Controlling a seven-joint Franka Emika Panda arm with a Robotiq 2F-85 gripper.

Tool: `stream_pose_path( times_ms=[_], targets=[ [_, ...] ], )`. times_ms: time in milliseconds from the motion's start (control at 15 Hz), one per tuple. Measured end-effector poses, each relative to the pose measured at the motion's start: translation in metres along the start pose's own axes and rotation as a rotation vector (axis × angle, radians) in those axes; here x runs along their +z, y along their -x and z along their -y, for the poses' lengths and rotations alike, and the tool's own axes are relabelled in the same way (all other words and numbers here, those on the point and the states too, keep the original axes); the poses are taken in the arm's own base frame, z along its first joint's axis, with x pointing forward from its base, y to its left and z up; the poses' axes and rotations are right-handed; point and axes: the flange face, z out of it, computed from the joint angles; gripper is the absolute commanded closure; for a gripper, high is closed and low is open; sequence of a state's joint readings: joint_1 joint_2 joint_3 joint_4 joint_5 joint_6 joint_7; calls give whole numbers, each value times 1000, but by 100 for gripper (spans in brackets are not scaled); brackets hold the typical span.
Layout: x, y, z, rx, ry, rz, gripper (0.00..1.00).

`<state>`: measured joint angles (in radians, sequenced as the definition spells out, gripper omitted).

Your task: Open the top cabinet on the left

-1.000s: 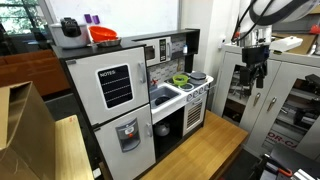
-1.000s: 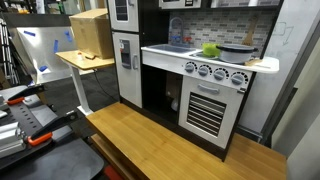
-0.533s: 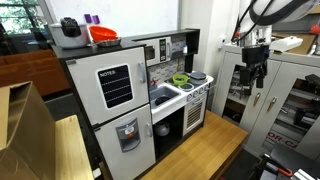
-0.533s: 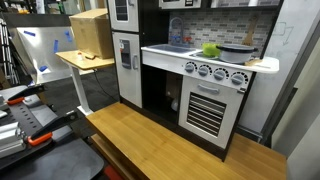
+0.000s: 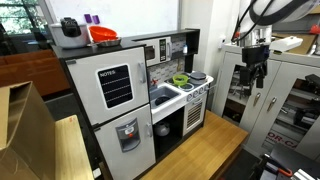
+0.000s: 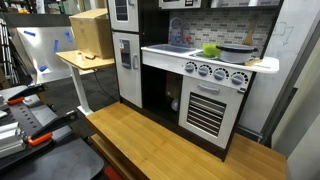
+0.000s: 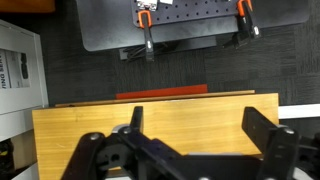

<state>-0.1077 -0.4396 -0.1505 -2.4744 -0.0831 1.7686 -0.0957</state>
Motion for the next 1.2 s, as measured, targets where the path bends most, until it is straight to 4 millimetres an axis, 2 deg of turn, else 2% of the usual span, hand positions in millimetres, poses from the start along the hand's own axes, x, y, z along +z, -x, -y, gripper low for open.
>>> stream_pose_path(
  times_ms=[1200],
  targets=[
    [1,-1,0,-22,0,1,0]
  ],
)
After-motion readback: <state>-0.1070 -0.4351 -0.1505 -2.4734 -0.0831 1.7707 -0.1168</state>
